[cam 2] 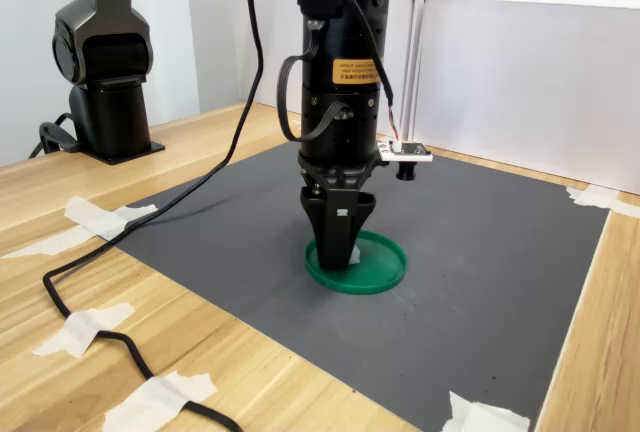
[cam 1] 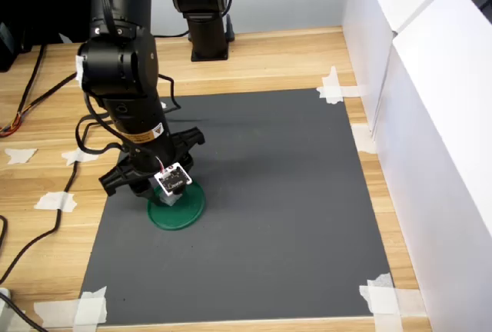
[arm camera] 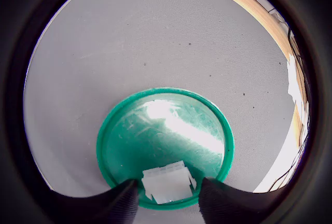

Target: Grasp a white terminal and put it on the green lid.

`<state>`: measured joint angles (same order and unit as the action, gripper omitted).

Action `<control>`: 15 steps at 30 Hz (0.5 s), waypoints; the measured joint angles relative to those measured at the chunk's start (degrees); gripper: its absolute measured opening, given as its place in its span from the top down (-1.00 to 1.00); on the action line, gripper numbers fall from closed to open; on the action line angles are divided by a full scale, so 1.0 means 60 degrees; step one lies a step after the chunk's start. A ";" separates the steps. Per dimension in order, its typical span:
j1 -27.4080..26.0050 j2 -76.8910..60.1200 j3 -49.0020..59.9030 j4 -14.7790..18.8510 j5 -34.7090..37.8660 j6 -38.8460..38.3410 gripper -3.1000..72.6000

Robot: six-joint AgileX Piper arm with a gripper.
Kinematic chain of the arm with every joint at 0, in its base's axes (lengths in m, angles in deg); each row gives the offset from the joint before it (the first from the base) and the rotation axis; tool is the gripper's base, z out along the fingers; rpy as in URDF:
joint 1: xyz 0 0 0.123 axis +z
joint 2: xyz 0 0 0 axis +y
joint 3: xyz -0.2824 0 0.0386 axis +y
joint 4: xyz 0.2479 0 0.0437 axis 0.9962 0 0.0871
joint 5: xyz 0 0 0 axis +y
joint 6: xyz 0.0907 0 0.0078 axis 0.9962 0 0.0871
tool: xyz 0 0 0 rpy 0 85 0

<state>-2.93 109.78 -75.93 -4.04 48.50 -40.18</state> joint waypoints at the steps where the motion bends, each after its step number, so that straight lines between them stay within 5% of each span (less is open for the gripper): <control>1: 0.0000 -0.0025 0.0000 0.0000 0.0000 0.0000 -0.51; 9: 0.0000 -0.1687 0.0378 0.0485 -0.0673 0.0328 -0.56; 13: 0.0000 -0.3083 0.1143 0.1014 -0.1705 0.0608 -0.16; 15: 0.0000 -0.3857 0.1570 0.1316 -0.2219 0.0653 0.20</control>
<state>-2.93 86.63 -66.51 3.85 35.18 -36.26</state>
